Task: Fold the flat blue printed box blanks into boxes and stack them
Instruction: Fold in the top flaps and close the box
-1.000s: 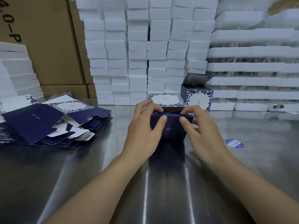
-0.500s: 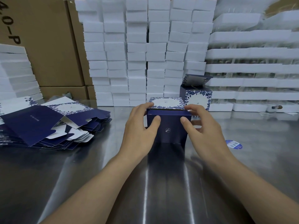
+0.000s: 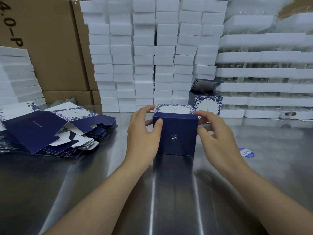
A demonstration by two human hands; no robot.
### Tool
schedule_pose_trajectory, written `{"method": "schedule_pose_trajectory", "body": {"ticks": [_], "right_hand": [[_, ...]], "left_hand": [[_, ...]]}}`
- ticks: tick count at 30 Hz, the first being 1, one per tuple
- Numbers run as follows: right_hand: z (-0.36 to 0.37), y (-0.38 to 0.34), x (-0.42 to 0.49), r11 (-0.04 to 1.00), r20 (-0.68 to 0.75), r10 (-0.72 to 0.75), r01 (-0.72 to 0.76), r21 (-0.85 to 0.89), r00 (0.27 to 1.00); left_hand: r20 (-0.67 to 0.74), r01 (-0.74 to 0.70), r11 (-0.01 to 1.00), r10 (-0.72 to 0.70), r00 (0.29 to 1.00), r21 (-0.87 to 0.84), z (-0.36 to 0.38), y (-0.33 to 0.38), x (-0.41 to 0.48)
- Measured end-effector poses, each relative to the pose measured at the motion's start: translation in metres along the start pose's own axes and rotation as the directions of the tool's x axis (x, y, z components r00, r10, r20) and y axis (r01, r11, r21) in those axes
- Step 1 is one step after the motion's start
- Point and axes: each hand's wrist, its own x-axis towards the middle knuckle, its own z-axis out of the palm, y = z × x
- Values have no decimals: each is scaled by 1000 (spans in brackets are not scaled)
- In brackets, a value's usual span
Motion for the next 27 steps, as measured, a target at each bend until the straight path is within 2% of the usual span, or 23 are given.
{"method": "schedule_pose_trajectory", "body": {"ticks": [4,8,12,14,16,18,21,24,27], "right_hand": [[0,-4,2,992,58,-101,105,-71,993],[-2,-8,0,929,122,-267,289,-232,956],[0,-19,-7,832,209,-433,478,-281,877],[5,-24,-9,764,263,-507,569,-303,821],[9,-27,-11,723,295,-532,607,-330,794],[10,-28,-11,711,292,-525,601,-364,799],[8,-27,-10,747,179,-487,514,-422,855],[13,-24,-13,908,-50,-288,256,-333,956],[18,-13,-14,971,-141,-79,44,-234,987]], "left_hand": [[-61,77,993,-83,995,-94,-1,2,6],[-124,30,998,-36,992,-50,-4,15,7],[-170,-113,989,127,977,94,-6,32,1],[-101,-235,965,247,964,116,-4,38,-3],[23,-329,944,329,944,23,0,39,-5],[114,-345,934,354,928,-89,4,38,-4],[106,-398,915,404,909,-71,8,36,-3],[83,-381,924,378,922,36,8,31,-4],[102,-387,881,373,922,272,12,22,-9]]}}
